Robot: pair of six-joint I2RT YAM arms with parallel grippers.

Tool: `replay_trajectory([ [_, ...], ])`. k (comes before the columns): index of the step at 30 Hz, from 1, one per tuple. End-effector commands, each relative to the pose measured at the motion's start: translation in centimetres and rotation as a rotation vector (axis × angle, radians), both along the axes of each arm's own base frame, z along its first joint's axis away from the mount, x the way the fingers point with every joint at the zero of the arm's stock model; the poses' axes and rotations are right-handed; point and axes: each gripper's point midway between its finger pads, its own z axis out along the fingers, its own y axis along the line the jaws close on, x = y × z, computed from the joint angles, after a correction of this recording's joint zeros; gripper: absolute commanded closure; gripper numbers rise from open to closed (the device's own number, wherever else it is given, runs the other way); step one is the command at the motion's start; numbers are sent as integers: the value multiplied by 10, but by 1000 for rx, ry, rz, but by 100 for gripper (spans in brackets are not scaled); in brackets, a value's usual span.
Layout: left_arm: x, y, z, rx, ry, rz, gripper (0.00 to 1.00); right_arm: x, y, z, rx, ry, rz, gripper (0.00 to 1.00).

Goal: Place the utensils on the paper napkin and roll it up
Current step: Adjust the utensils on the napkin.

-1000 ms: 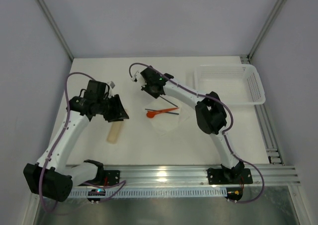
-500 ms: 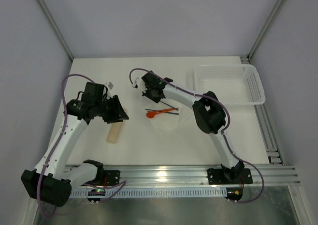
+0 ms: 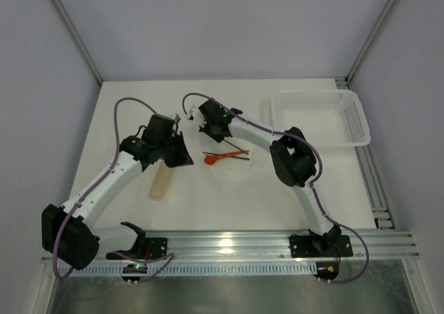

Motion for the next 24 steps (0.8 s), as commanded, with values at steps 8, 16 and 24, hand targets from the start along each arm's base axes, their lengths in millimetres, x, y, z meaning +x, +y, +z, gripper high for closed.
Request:
replay_trajectory([
  [8,65,-74,-11,32,-337,65,100,-2,0,62,156,-63,-12,96],
  [16,75,-104,-23,4,-485,92,100,-2,-1,79,283,3,11,96],
  [24,65,-125,-49,-122,-468,229,100,12,-12,96,342,-1,-98,96],
])
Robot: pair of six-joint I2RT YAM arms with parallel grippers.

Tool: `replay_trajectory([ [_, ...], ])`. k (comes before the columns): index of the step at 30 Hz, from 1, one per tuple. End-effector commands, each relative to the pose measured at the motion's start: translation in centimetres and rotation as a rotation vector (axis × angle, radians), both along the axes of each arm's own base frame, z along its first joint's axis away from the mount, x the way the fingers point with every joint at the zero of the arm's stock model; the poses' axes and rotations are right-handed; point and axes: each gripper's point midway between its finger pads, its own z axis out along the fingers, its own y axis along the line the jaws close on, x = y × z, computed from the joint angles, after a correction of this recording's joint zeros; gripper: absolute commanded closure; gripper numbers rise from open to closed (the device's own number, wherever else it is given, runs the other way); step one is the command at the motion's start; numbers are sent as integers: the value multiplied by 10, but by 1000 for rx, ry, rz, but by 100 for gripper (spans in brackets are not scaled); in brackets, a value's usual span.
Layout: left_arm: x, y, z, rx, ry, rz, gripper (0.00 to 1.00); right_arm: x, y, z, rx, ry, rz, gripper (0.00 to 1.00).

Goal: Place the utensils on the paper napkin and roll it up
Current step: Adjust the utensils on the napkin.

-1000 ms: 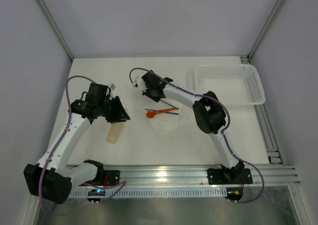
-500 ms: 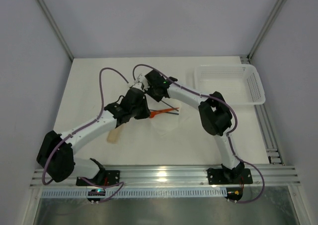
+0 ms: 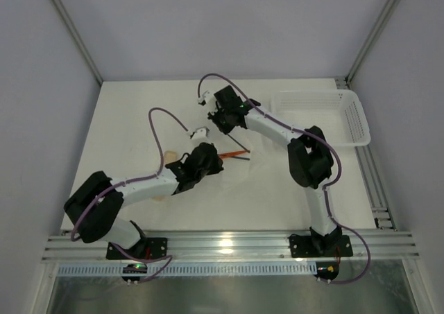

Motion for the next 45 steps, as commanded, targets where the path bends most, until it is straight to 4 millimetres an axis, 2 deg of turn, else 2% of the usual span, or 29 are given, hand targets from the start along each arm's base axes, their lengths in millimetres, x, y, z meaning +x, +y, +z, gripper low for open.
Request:
replay_trajectory([
  [1,8,-9,9,-179,-68,118,100,12,6,54,131,-60,-56,96],
  [3,0,-17,-3,-241,-26,133,100,8,7,60,143,-60,-44,96],
  [5,-10,-15,-21,-260,-5,132,100,7,6,65,147,-69,-38,96],
  [8,-11,-18,-28,-307,-8,129,100,6,5,77,178,-77,-35,96],
  [13,-15,-24,-38,-331,12,104,100,-2,8,67,168,-51,-7,96],
  [15,-18,-18,-45,-328,22,123,100,-1,8,64,129,-75,20,96],
  [19,-20,-12,-49,-317,39,148,100,2,9,64,67,-128,56,96],
  [20,-21,-10,-50,-305,51,158,100,2,11,57,49,-120,69,96],
  [22,-22,-7,-52,-293,65,172,100,6,14,60,46,-122,75,96],
  [24,-25,-4,-58,-278,92,187,100,6,16,52,26,-105,83,96],
  [29,-28,3,-65,-232,129,215,100,7,25,58,51,-148,121,96],
  [34,-28,3,-72,-209,155,232,100,6,29,35,28,-125,161,96],
  [43,-27,-1,-74,-212,169,233,100,6,36,14,26,-130,178,96],
  [45,-27,-1,-72,-213,169,232,100,9,36,16,30,-148,171,96],
])
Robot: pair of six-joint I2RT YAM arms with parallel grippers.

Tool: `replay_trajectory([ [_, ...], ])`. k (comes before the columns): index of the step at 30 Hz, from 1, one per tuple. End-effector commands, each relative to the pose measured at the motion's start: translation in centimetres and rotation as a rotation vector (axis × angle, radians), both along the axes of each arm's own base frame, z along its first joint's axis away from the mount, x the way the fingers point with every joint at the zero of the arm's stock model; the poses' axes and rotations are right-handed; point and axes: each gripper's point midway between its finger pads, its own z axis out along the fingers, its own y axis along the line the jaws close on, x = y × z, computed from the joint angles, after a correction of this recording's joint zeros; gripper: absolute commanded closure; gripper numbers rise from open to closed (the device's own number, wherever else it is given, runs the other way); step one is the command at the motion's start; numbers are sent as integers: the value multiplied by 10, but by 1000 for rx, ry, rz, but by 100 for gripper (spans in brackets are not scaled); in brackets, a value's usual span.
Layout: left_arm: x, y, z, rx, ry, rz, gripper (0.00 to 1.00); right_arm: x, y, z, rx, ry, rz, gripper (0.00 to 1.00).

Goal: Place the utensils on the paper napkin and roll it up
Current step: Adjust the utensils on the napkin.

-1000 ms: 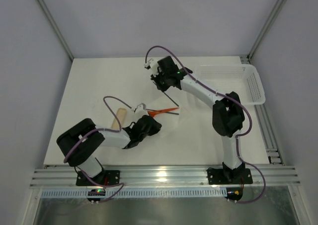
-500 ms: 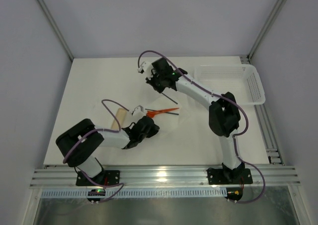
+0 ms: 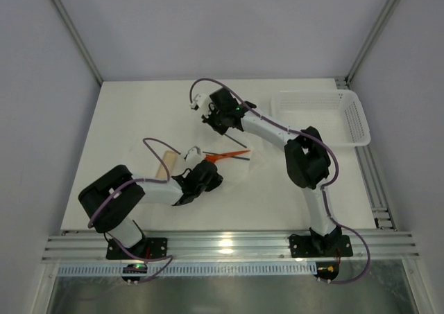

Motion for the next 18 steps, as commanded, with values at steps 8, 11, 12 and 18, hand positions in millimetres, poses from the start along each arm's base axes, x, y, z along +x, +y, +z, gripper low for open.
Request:
replay_trajectory([
  [8,5,3,2,12,-14,34,100,16,17,1,40,-76,30,96],
  [11,5,2,3,5,-14,38,100,16,20,-6,38,-66,35,96],
  [12,5,1,3,2,-13,39,100,15,20,-8,39,-60,35,97],
  [18,8,-1,6,-6,-20,42,100,10,21,-13,52,-32,33,96],
])
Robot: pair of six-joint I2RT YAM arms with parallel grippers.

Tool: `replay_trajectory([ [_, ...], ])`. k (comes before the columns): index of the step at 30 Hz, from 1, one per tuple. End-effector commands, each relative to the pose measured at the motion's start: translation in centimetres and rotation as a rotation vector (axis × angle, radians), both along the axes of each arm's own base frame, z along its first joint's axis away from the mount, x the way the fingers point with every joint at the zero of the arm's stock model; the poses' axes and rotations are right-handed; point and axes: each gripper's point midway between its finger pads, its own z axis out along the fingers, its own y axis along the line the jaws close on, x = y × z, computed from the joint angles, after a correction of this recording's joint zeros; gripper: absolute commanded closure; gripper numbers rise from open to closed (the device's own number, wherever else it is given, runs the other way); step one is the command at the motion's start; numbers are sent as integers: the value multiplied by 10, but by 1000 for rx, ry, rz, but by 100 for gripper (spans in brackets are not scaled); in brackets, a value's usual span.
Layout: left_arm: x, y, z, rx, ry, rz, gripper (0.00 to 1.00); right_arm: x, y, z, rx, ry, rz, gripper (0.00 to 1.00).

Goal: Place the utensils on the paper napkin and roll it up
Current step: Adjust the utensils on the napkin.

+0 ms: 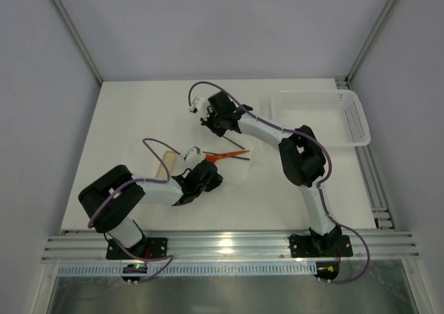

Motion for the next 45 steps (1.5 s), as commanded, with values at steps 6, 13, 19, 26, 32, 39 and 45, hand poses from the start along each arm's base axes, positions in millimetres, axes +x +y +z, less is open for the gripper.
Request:
replay_trajectory([
  [6,7,-1,6,1,-23,32,100,0,11,6,46,-21,23,96],
  [13,9,0,7,0,-26,43,100,-10,10,3,58,7,29,96],
  [19,8,0,6,4,-20,43,100,-19,9,6,53,3,26,96],
  [26,9,0,7,4,-20,51,100,-30,8,8,57,24,17,96],
  [32,9,0,8,5,-19,47,100,-37,7,4,36,27,15,96],
  [39,9,1,8,8,-21,48,100,-37,0,6,10,6,0,96],
  [45,8,1,9,6,-20,48,100,-38,-7,3,-33,1,-9,96],
])
